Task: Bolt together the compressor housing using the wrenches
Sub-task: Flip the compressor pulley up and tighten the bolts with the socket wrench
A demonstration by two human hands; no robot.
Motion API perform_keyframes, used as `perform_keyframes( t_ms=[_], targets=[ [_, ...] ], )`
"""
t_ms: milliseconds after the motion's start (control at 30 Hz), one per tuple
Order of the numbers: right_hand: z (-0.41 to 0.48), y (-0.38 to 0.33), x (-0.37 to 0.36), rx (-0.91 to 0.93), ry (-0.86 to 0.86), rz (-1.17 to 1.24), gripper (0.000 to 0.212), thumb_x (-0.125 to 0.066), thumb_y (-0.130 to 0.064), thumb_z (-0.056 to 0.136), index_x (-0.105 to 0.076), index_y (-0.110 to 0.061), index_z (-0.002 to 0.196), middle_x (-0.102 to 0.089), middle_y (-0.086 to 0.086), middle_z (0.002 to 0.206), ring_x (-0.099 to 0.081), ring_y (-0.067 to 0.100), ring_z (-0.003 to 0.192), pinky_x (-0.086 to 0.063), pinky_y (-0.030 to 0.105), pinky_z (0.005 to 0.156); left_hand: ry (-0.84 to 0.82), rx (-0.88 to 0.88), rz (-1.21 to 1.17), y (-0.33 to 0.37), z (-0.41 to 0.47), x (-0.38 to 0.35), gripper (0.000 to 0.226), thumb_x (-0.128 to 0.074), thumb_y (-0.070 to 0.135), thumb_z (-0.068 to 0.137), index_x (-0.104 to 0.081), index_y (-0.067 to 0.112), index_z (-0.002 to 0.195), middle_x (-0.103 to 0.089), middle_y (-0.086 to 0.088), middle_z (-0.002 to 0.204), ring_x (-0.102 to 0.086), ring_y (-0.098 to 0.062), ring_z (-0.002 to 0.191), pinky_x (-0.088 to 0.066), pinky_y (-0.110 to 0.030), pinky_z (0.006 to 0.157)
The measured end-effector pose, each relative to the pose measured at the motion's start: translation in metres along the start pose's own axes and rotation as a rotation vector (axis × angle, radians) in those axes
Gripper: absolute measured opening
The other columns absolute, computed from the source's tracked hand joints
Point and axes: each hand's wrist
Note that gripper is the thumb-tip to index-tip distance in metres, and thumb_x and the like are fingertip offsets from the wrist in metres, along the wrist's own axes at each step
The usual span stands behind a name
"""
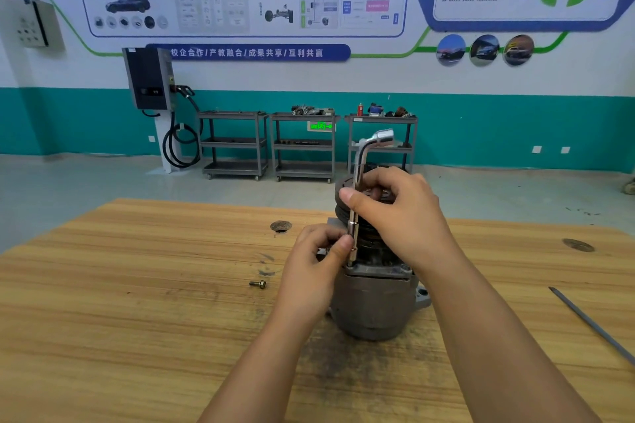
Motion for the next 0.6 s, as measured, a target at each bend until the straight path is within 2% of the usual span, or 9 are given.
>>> perform_keyframes(
  t_ms=[33,133,233,300,367,467,600],
  targets=[
    [0.0003,-0.0002,0.0008,0.006,-0.018,0.0,0.005,-0.062,-0.04,0.085,-0.063,-0.036,0.083,-0.055,-0.01,0.084,-0.047,0.02,0.102,-0.038,0.049,0.096,-0.002,0.004,-0.004,0.0003,0.0002,0.0002,0.016,-0.055,0.019,0.092,-0.064,0.021,0.079,-0.056,0.001,0.094,-0.055,-0.012,0.09,-0.043,-0.029,0.084],
    [0.0013,0.0026,0.0015,0.01,-0.047,-0.03,0.018,-0.059,-0.034,0.089,-0.069,-0.029,0.103,-0.058,-0.007,0.095,-0.046,0.021,0.109,-0.035,0.049,0.099,-0.002,0.027,-0.034,0.0008,0.0004,-0.0009,0.019,-0.051,0.021,0.094,-0.066,0.019,0.082,-0.056,0.001,0.098,-0.055,-0.012,0.093,-0.043,-0.029,0.088],
    [0.0005,0.0008,0.0005,0.015,-0.011,-0.03,0.004,-0.064,-0.037,0.086,-0.063,-0.034,0.089,-0.055,-0.012,0.085,-0.048,0.021,0.103,-0.037,0.05,0.096,0.007,0.031,-0.059,-0.0008,0.0002,-0.0018,0.014,-0.051,0.023,0.094,-0.064,0.02,0.091,-0.061,-0.001,0.099,-0.057,-0.013,0.093,-0.044,-0.025,0.085],
    [-0.0005,-0.0008,-0.0013,0.009,0.013,-0.01,0.013,-0.068,-0.038,0.082,-0.057,-0.034,0.077,-0.051,-0.013,0.077,-0.05,0.022,0.098,-0.039,0.052,0.093,0.003,0.017,-0.058,-0.0008,-0.0012,-0.0014,0.004,-0.057,0.023,0.091,-0.061,0.021,0.09,-0.061,0.005,0.092,-0.055,-0.011,0.087,-0.043,-0.021,0.079],
    [-0.0009,-0.001,-0.0027,0.003,0.032,-0.01,0.016,-0.069,-0.039,0.081,-0.056,-0.034,0.072,-0.051,-0.013,0.074,-0.05,0.022,0.095,-0.04,0.052,0.092,-0.003,-0.008,-0.03,-0.0011,-0.0014,-0.0009,0.003,-0.06,0.019,0.089,-0.059,0.021,0.086,-0.058,0.006,0.088,-0.053,-0.011,0.085,-0.041,-0.024,0.079],
    [-0.0001,0.0014,-0.0017,0.022,0.01,-0.02,0.007,-0.064,-0.04,0.084,-0.061,-0.033,0.083,-0.055,-0.011,0.083,-0.046,0.019,0.1,-0.038,0.049,0.094,-0.002,-0.012,-0.008,-0.0007,-0.0004,-0.0006,0.011,-0.055,0.015,0.092,-0.062,0.02,0.085,-0.057,0.001,0.092,-0.053,-0.01,0.088,-0.041,-0.026,0.082],
    [0.0018,0.004,0.0008,0.025,-0.022,-0.067,0.018,-0.058,-0.034,0.089,-0.068,-0.027,0.102,-0.059,-0.01,0.098,-0.045,0.017,0.108,-0.035,0.047,0.098,-0.01,0.009,-0.022,0.0012,0.0,-0.0014,0.019,-0.048,0.02,0.096,-0.066,0.015,0.091,-0.056,0.001,0.099,-0.054,-0.006,0.093,-0.041,-0.02,0.085]
  ],
)
Point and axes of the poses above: each hand's wrist, its own z-axis towards the middle knuckle, its own x-axis out of the back of the hand, y = z × x
